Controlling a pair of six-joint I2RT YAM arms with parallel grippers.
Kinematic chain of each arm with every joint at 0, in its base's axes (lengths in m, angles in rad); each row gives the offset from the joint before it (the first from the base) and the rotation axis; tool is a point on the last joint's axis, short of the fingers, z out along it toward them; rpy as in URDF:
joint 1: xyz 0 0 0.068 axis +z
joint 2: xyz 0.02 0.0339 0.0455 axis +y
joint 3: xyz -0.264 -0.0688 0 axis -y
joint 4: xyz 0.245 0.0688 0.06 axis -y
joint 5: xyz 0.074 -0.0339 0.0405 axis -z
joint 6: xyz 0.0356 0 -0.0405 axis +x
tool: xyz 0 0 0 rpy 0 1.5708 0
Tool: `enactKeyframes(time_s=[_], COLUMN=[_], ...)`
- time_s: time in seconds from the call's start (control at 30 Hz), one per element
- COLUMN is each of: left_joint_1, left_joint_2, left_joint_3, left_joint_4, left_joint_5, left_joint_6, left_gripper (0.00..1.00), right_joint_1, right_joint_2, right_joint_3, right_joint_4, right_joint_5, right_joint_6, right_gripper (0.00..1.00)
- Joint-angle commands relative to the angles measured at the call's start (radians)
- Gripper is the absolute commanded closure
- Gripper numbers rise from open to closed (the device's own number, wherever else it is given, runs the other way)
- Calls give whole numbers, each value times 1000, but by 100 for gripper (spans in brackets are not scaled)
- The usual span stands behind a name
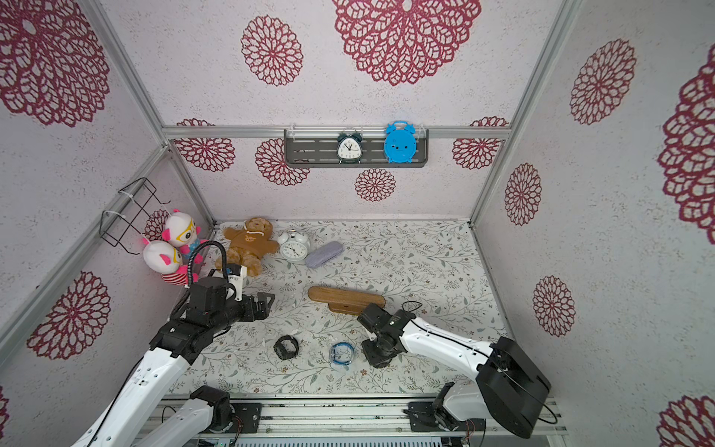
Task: Place watch on stand
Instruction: Pick up the watch at the center of the board.
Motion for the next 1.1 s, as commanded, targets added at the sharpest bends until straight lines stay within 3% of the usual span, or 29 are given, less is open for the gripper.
enactKeyframes(time_s=[0.0, 0.27, 0.5, 0.53, 0.8, 0.93, 1.07], left_joint_1=[-14, -19, -20, -20, -22, -23, -25], left_joint_2=[2, 6, 9, 9, -60, -91, -65], left_joint_3=[-3, -1, -3, -3, -16, -17, 2], left_joint_4=[6, 6, 5, 6, 112, 173, 187], left_joint_5=[-7, -14, -45, -59, -97, -47, 38], left_joint_6=[-5, -4, -24, -27, 105, 211, 313], left_gripper=[2, 2, 2, 2, 2, 2, 2], right_joint_1=[-7, -10, -43, -62, -301, -411, -523], right_joint_2=[7, -17, -134, -158, -440, -577, -596], right_joint_3=[-14, -16, -47, -61, -244, -340, -397], right_joint_4=[9, 15, 81, 105, 392, 551, 691], right_joint_5=[22, 59, 72, 58, -106, -189, -293], right_joint_6=[0, 20, 49, 54, 130, 182, 244], right_gripper=[70, 81, 90, 95, 99, 100, 99])
